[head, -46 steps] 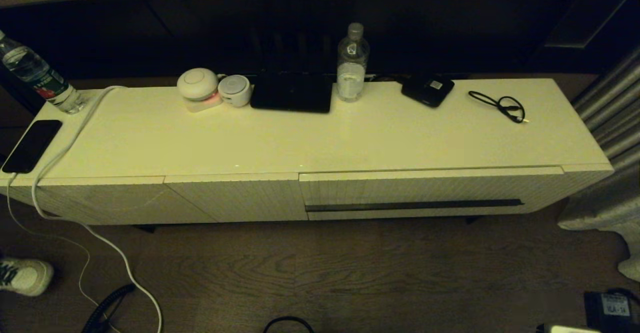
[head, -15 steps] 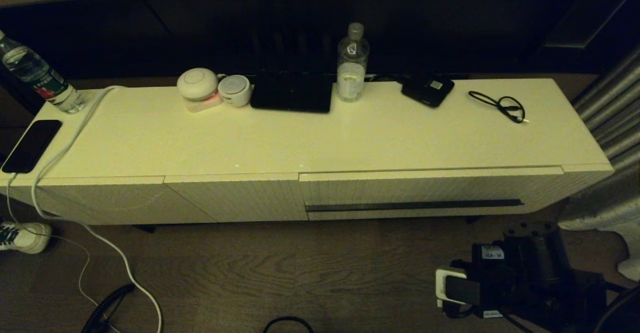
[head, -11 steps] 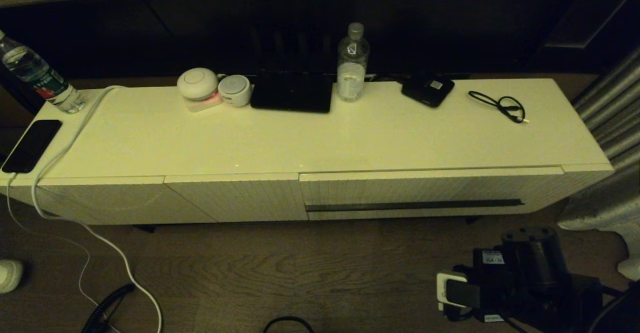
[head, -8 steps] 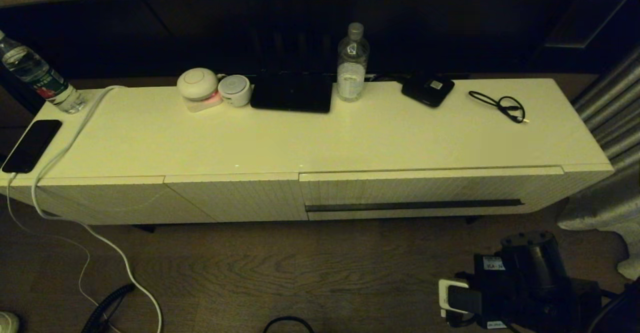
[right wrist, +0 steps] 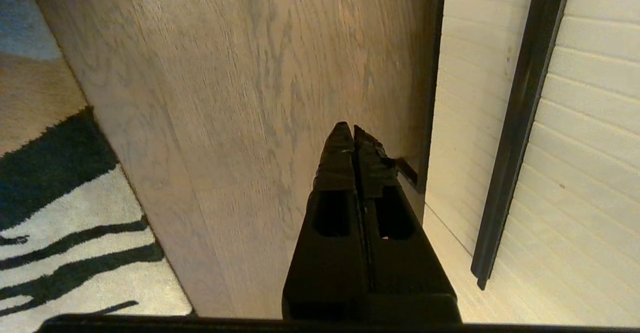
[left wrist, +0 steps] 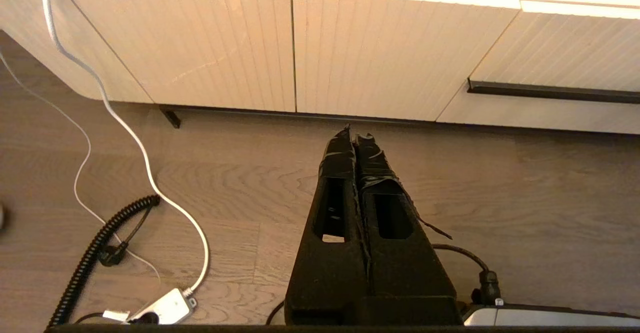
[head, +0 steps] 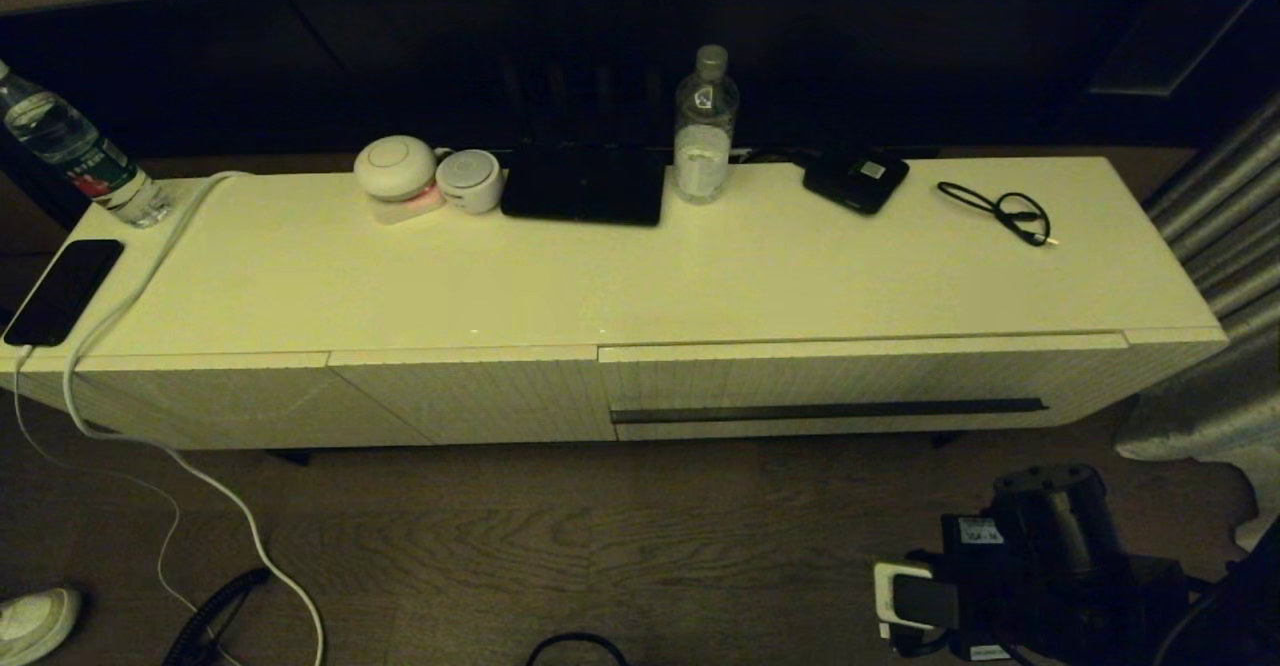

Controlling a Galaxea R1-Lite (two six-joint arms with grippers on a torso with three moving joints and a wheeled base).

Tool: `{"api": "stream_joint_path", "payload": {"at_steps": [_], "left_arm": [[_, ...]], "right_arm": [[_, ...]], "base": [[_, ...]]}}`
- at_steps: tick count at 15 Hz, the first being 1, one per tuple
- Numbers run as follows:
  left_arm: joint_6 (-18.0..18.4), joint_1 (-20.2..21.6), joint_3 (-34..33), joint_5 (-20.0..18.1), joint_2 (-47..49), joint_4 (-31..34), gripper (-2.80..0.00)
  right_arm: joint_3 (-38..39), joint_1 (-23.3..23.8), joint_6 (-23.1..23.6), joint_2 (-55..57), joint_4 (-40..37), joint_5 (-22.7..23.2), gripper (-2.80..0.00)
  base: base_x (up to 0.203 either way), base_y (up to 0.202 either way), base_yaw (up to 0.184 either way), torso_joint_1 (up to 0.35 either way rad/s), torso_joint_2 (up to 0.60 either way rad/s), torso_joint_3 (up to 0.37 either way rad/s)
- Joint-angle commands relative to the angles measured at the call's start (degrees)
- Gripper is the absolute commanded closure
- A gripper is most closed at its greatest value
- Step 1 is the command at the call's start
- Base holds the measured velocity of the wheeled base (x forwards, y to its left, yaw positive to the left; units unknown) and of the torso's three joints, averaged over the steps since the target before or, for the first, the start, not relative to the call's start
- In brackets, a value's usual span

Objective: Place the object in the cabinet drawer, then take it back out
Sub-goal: Open the drawer

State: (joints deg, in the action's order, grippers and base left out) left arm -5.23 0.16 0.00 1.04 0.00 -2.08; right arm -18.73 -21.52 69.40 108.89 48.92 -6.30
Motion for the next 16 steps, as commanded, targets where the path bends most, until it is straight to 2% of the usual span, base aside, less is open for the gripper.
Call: {"api": "stream_joint_path", "payload": {"at_steps": [1,2,3,9,16], "left_arm": [[-0.04,0.02,-0.06,0.02,-0.09,-0.02,0.00],[-0.04,0.02,0.00,0.02,-0.09,-0.02,0.00],[-0.04,0.02,-0.07,0.02,-0.09,-0.02,0.00],[-0.04,0.02,0.00,0.02,-0.09,-0.02,0.00],[-0.04,0.02,0.00,0.02,-0.09,-0.02,0.00]], "right_arm": [[0.10,-0.10,0.71,-1.81,0.24,0.18,0.00],[0.01,-0.10,0.74,-2.02,0.30,0.41,0.00],[0.10,-0.10,0.74,-2.28,0.30,0.41,-2.80],[-0.30,0.20,0.74,-1.89,-0.34,0.41,-2.80],[-5.92,2.59,0.99,5.61,-0.69,1.31,-2.80]], "base": [[0.000,0.000,0.000,0.000,0.00,0.000],[0.000,0.000,0.000,0.000,0.00,0.000],[0.000,0.000,0.000,0.000,0.00,0.000],[0.000,0.000,0.000,0.000,0.00,0.000],[0.000,0.000,0.000,0.000,0.00,0.000]]}}
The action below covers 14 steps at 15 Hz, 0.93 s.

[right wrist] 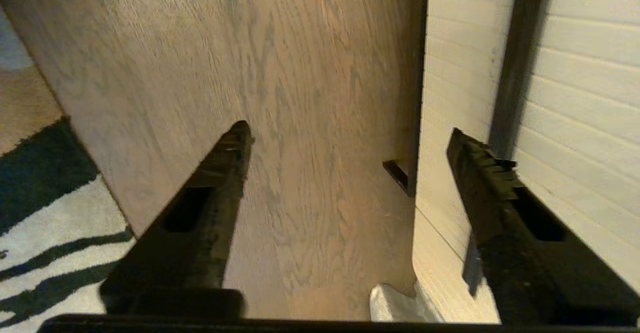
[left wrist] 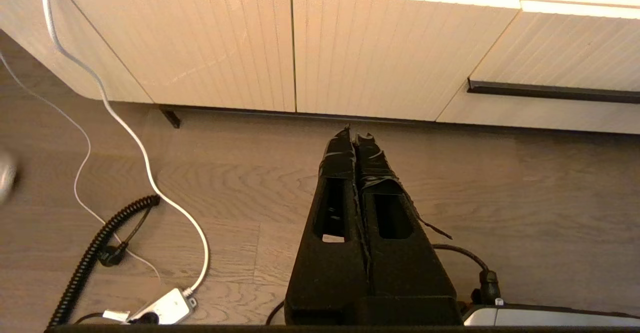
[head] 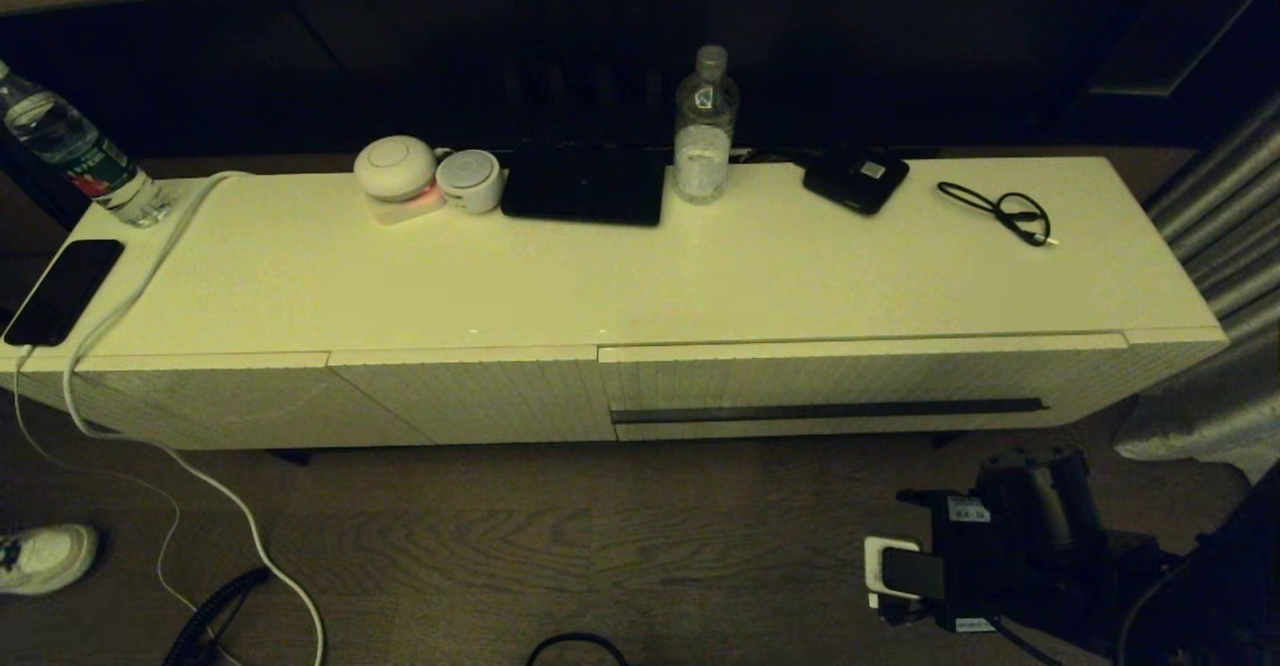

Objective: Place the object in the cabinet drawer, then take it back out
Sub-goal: Open the drawer

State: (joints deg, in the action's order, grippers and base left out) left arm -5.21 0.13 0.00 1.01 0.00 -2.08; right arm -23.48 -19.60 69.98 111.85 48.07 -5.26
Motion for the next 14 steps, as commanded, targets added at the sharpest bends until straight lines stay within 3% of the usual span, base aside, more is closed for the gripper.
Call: {"api": "stream_joint_path", "payload": {"at_steps": [1,14], "left_arm": [[-0.07,0.04,0.00,0.04,-0.09,-0.02,0.00],[-0.07,-0.04,0.00,0.04,-0.09,-0.02,0.00]], "right_arm": [[-1.81,0.97,0.42,3.51,-0.23,0.54,-2.80],[-10.58,3.87,4.57,4.61,-8.54,3.77,-2.80]], "base": [[0.000,0.000,0.000,0.000,0.00,0.000],[0.000,0.000,0.000,0.000,0.00,0.000]]}}
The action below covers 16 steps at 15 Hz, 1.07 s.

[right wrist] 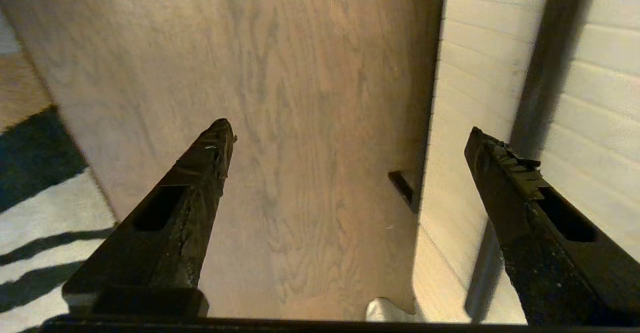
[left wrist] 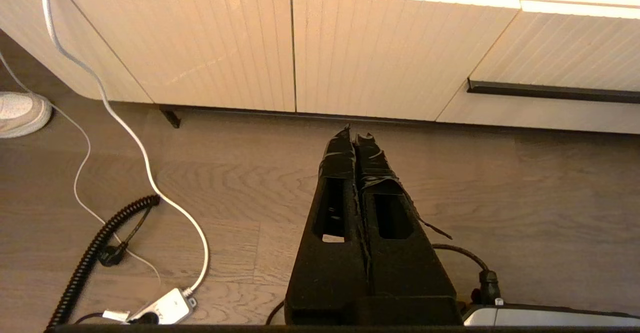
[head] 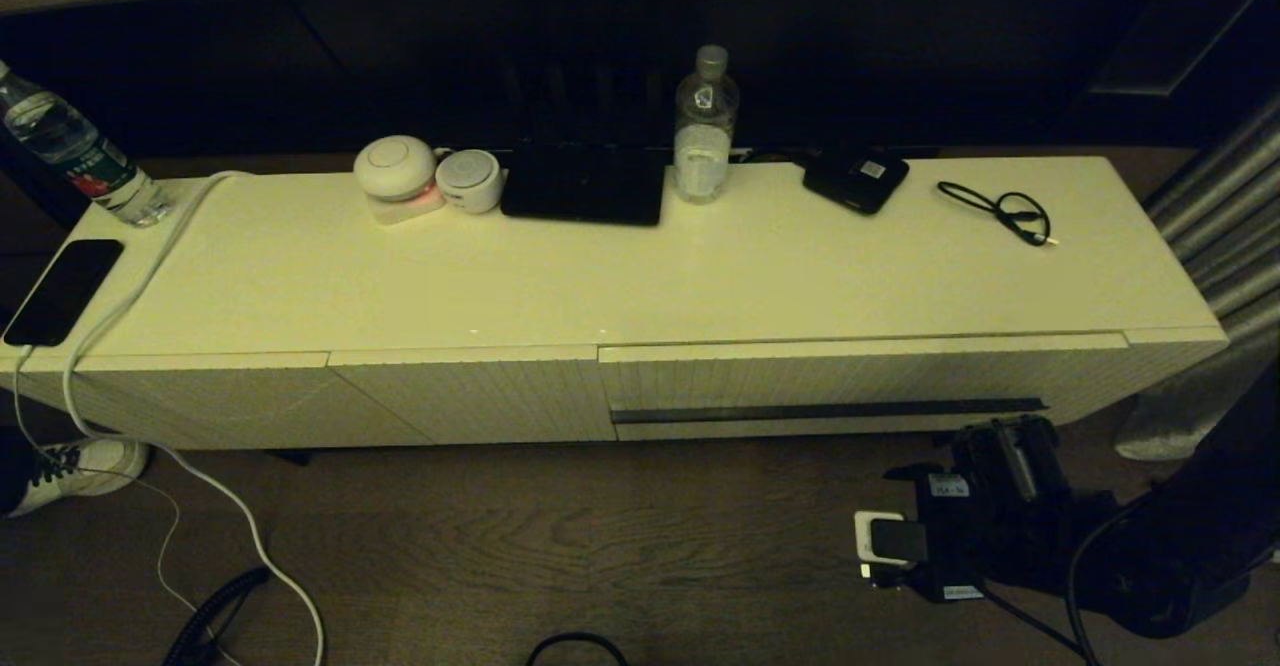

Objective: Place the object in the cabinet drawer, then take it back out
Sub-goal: Open the drawer

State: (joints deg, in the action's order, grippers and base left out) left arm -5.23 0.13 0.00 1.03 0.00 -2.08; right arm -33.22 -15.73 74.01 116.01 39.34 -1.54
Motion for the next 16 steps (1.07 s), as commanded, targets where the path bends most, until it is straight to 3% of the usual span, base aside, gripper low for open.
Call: {"api": "stream_joint_path", "payload": {"at_steps": [1,16], "left_arm": [[-0.04,0.04,0.00,0.02,-0.09,-0.02,0.00],[-0.04,0.04,0.00,0.02,-0.09,-0.02,0.00]], "right_arm": [[-1.11,0.04,1.26,0.73,0.01,0.38,-2.80],[-8.22,1.26,3.88,4.24,-2.80,1.10,-2.80]], "base": [[0.000,0.000,0.000,0.000,0.00,0.000],[0.000,0.000,0.000,0.000,0.00,0.000]]}}
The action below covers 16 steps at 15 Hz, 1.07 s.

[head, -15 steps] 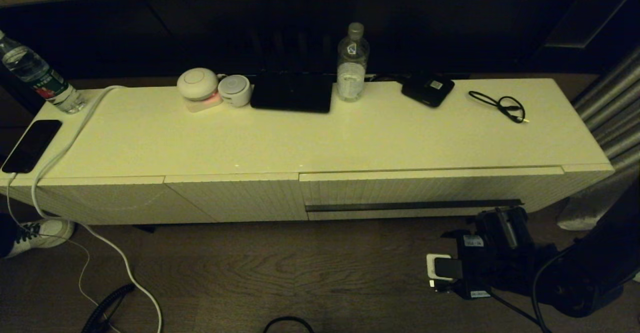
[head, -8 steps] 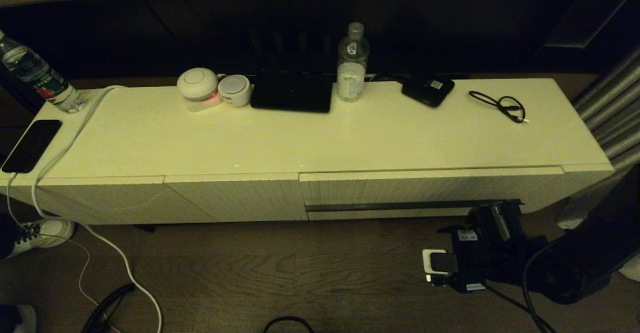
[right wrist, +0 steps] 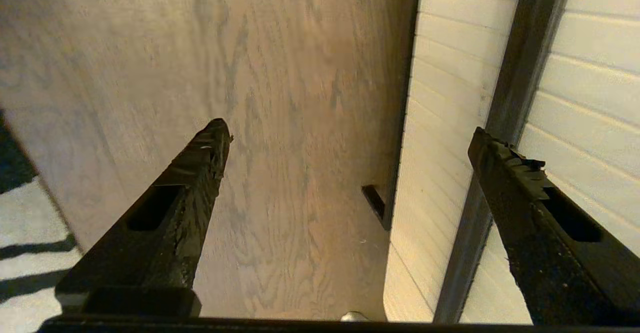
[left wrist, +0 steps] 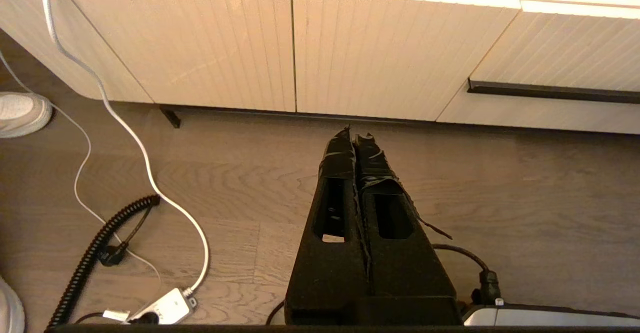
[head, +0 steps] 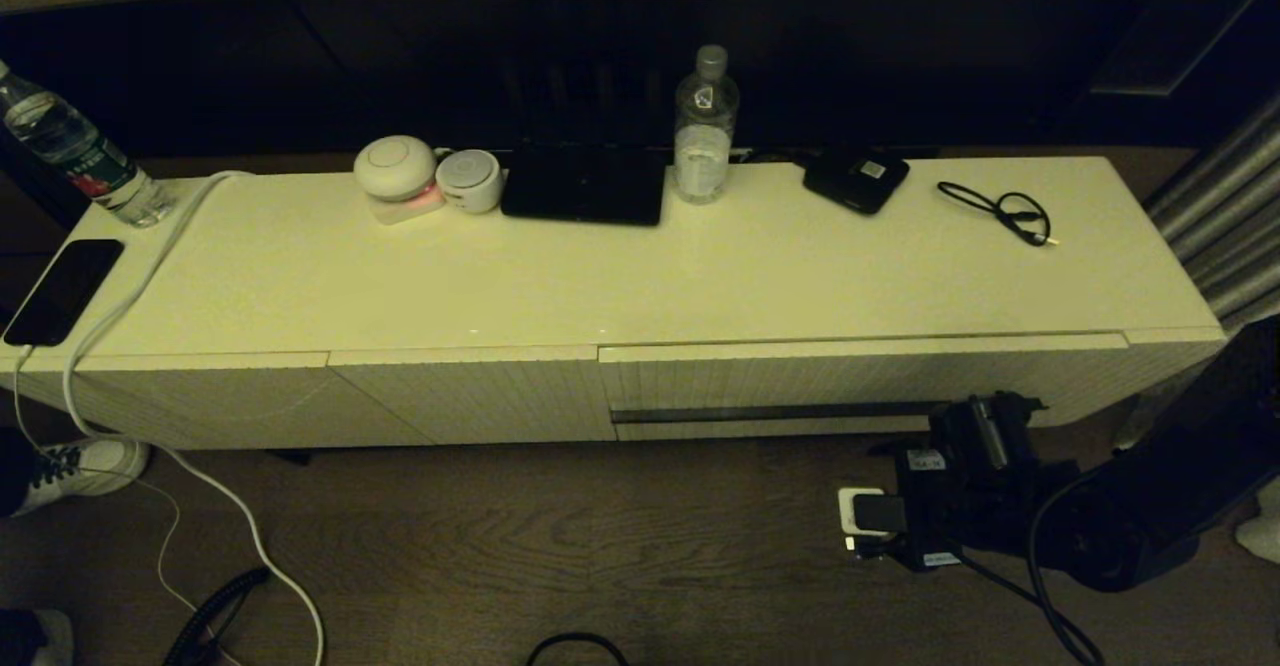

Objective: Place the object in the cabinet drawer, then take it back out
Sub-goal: Open the drawer

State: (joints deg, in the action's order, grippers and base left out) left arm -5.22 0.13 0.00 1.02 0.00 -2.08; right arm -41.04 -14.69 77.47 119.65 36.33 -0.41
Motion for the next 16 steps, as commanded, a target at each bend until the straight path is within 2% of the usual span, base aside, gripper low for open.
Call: {"api": "stream_joint_path", "payload": {"at_steps": [1,16], "left_arm": [[-0.06,0.04,0.00,0.03,-0.09,-0.02,0.00],[-0.06,0.04,0.00,0.03,-0.09,-0.02,0.00]], "right_arm": [[-1.00,0.49,0.40,0.98,0.28,-0.02,-2.80],[-5.60,1.94,-0.30,2.78,-3.71,0.41,-2.80]], "base": [[0.000,0.000,0.000,0.000,0.00,0.000],[0.000,0.000,0.000,0.000,0.00,0.000]]}}
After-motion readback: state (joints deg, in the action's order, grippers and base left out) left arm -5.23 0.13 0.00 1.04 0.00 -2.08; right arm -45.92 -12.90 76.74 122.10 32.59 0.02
